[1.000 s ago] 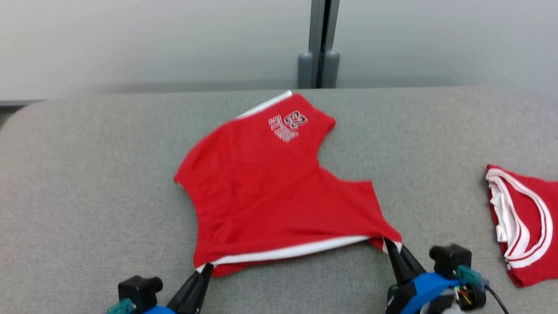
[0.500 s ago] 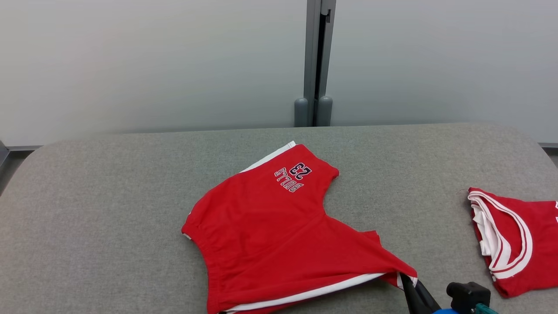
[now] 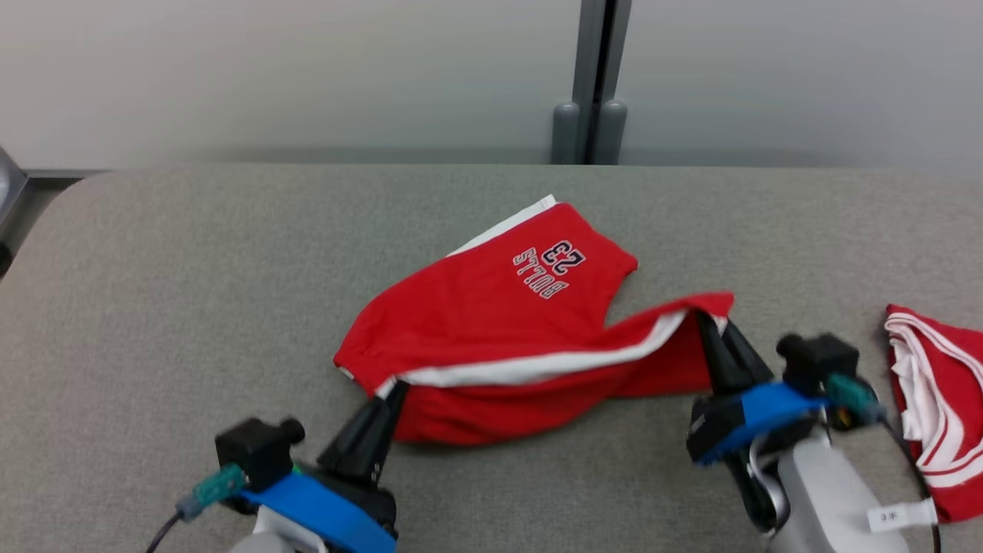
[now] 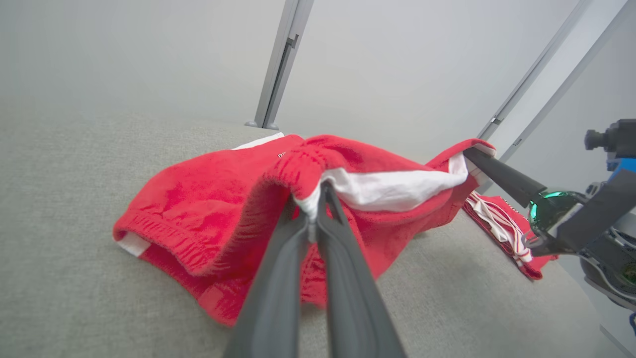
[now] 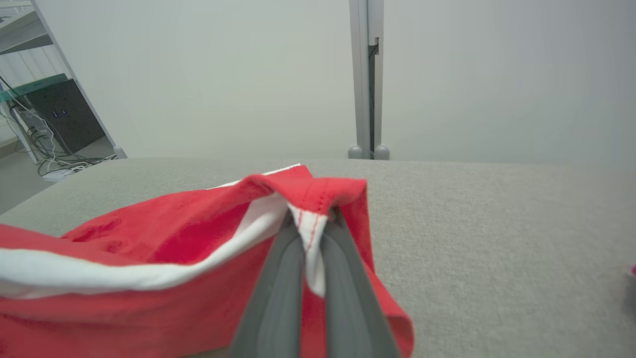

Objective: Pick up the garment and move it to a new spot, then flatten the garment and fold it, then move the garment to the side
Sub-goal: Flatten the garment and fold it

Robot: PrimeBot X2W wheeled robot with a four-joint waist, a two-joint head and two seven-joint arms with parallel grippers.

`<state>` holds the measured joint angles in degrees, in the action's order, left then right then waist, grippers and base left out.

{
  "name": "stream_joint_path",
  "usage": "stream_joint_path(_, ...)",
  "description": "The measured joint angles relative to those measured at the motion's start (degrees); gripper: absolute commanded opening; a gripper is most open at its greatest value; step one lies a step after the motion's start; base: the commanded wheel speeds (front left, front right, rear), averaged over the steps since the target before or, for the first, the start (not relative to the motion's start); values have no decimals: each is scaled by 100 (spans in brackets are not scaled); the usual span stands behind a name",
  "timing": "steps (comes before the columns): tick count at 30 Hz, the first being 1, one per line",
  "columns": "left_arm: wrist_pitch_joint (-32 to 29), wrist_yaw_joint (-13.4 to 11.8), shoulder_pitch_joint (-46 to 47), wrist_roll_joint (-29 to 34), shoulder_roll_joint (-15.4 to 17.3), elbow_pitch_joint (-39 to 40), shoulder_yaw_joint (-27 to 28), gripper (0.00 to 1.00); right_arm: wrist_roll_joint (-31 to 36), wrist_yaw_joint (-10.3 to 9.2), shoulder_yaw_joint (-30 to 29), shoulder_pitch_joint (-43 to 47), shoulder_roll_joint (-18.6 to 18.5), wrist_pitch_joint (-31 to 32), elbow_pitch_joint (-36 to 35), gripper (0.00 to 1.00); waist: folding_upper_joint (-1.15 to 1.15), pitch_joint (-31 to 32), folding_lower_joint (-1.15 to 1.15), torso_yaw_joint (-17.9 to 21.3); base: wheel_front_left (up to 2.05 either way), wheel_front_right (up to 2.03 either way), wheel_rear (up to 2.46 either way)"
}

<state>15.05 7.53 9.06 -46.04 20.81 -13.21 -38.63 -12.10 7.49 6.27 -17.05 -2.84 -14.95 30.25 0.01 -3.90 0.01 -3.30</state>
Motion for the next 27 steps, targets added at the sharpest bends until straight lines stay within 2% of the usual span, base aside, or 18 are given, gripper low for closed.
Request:
stream_joint_path(10, 1, 0, 1489, -452, 67, -110, 64, 0, 932, 1, -69, -2503, 10, 278, 1172, 0, 1, -1102, 1, -532, 0, 0, 0)
stream_joint_path(14, 0, 0, 1868, -608, -14, -316, 76, 0, 1282, 1, -98, -3093, 13, 312, 1592, 0, 2, -1518, 1, -743, 0, 0, 0)
stream_joint_path(22, 1, 0, 2174, -757, -120, -600, 0, 0, 2020, 1, -625, -3777, 11, 305, 2083, 0, 2, -2100, 0, -1095, 0, 0, 0)
stream_joint_path(23, 1, 0, 2179, -773, -118, -624, -45, 0, 2056, 1, -678, -3829, 13, 305, 2121, 29, 2, -2146, 0, -1118, 0, 0, 0)
stream_joint_path(24, 1, 0, 2179, -777, -123, -638, -80, 0, 2102, 1, -725, -3871, 12, 303, 2172, 100, 2, -2186, 0, -1138, 0, 0, 0)
stream_joint_path(25, 0, 0, 2179, -803, -141, -659, -83, 29, 2137, 1, -770, -3908, 11, 299, 2212, 100, 2, -2217, 0, -1155, 0, 0, 0)
stream_joint_path(26, 0, 0, 2179, -798, -145, -664, -87, 96, 2139, 1, -820, -3925, 12, 257, 2231, 100, 2, -2241, 0, -1169, 0, 0, 0)
stream_joint_path(27, 1, 0, 2181, -788, -143, -677, -82, 100, 2172, 1, -836, -3940, 11, 230, 2246, 100, 2, -2258, 0, -1175, 0, 0, 0)
